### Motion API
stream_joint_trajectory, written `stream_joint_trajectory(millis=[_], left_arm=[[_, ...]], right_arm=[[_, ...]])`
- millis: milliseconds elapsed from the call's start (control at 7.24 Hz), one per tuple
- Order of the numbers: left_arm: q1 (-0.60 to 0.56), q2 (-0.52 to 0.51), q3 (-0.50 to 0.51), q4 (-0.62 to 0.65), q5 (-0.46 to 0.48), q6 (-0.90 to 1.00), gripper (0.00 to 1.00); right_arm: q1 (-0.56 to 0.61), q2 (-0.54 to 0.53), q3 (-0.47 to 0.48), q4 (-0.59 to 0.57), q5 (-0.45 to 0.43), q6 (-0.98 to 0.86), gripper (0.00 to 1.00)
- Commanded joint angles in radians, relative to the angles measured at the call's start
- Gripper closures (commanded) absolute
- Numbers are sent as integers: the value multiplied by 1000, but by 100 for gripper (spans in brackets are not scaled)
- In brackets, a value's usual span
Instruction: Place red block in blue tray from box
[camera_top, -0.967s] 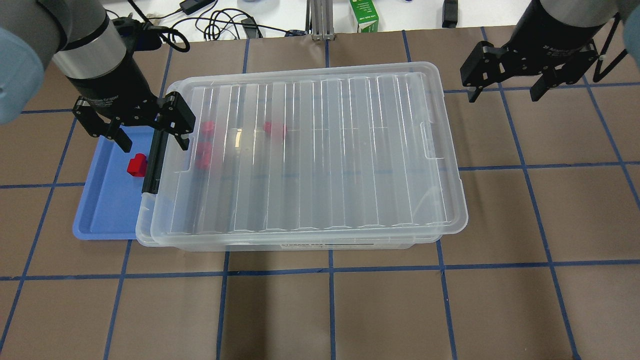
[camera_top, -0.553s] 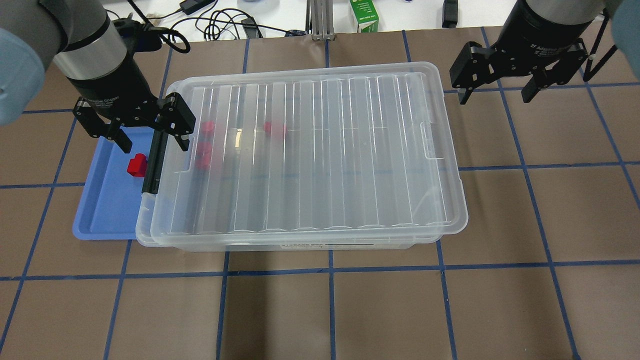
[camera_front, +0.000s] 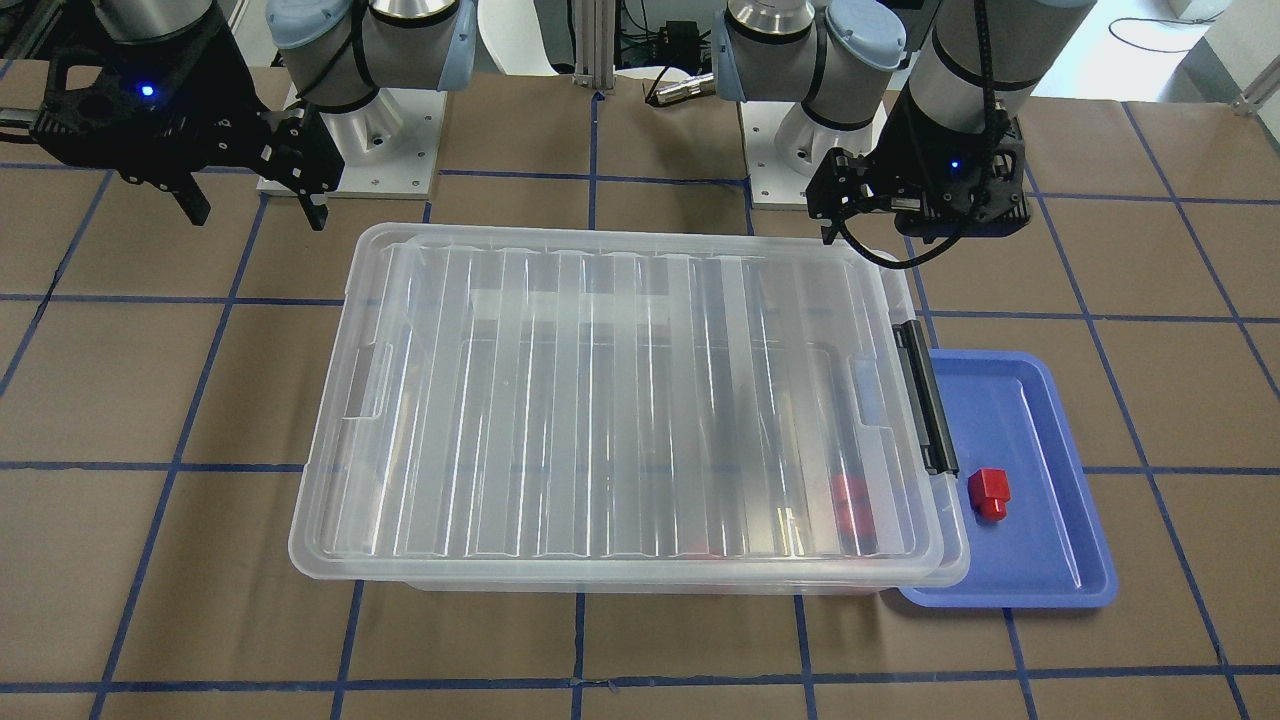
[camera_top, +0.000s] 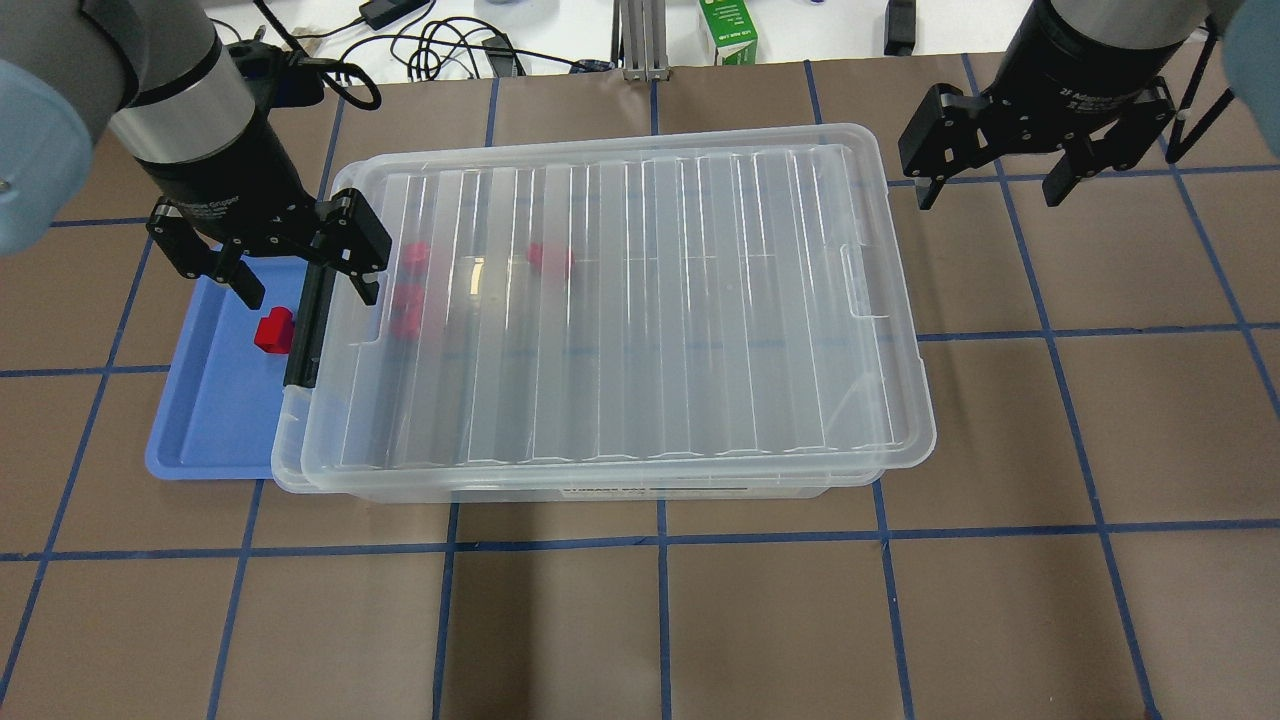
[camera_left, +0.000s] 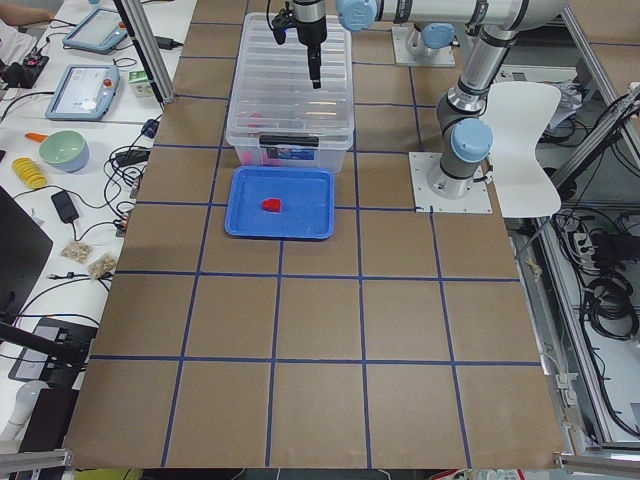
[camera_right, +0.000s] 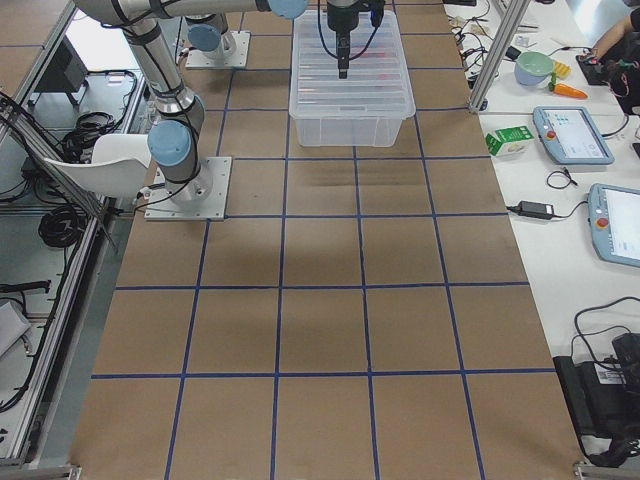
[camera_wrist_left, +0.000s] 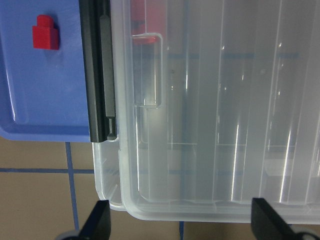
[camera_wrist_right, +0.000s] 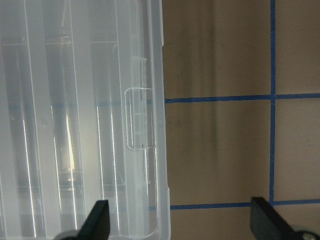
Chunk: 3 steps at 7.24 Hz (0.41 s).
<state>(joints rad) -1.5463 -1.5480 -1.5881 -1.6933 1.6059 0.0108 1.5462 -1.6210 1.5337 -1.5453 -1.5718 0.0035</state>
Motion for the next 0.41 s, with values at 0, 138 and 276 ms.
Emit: stream_joint_trajectory(millis=[0, 138, 276], left_arm=[[0, 0, -4, 3, -1, 0, 0], [0, -1, -4, 4, -1, -2, 0], [0, -4, -3, 10, -1, -2, 0]], right_arm=[[0, 1, 2, -1, -1, 1, 0], [0, 0, 2, -1, -1, 1, 0], [0, 0, 2, 1, -1, 1, 0]])
